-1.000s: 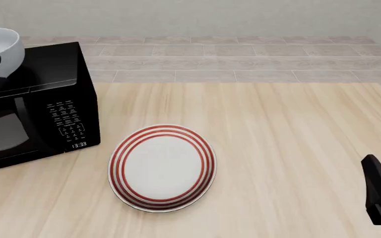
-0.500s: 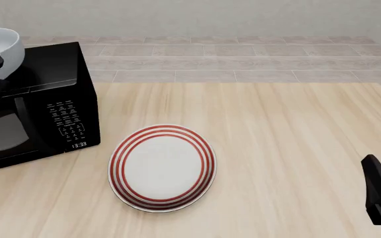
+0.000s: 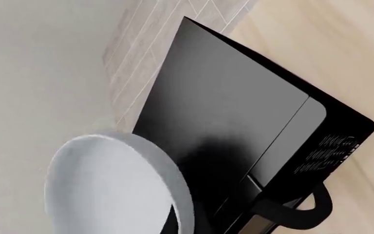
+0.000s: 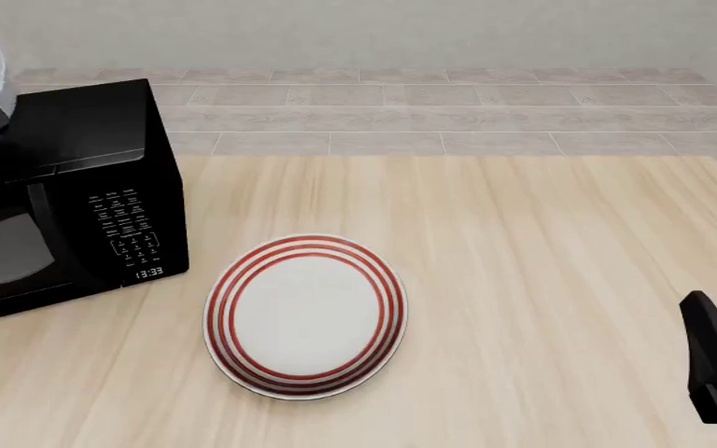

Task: Pick up the white bowl and put it on the plate.

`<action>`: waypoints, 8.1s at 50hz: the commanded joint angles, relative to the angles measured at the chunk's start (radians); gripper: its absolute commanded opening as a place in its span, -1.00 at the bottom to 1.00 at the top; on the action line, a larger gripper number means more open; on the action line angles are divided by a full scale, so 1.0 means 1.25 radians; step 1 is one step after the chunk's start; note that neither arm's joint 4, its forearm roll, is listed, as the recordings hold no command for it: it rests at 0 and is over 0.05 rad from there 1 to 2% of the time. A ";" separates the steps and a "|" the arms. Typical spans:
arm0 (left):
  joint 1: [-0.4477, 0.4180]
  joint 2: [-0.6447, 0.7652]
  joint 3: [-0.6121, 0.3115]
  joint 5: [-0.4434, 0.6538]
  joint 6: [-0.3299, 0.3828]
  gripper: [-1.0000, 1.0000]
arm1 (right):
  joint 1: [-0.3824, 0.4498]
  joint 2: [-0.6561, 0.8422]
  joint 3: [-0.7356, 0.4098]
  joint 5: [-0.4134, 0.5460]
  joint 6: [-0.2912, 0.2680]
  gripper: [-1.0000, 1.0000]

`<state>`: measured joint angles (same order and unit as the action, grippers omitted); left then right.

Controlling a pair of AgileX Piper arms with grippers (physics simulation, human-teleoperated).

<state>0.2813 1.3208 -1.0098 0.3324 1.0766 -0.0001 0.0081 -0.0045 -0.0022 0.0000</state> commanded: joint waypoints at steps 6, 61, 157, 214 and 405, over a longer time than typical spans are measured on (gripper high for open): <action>0.002 -0.004 0.000 0.000 0.002 -1.00 | 0.000 -0.001 0.000 0.000 0.000 1.00; -0.308 -0.304 -0.128 0.375 -0.129 -1.00 | 0.000 -0.001 0.000 0.000 0.000 1.00; -0.805 -0.227 0.068 0.208 -0.224 -1.00 | 0.000 -0.001 0.000 0.000 0.000 1.00; -0.927 -0.143 0.193 0.053 -0.345 -1.00 | 0.000 0.000 0.000 0.000 0.000 1.00; -0.934 0.132 0.308 -0.266 -0.504 -1.00 | 0.003 -0.003 -0.002 0.005 0.000 1.00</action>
<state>-0.8830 1.4807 -0.6206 0.0099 0.4452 0.0034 0.0052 -0.0057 0.0021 0.0000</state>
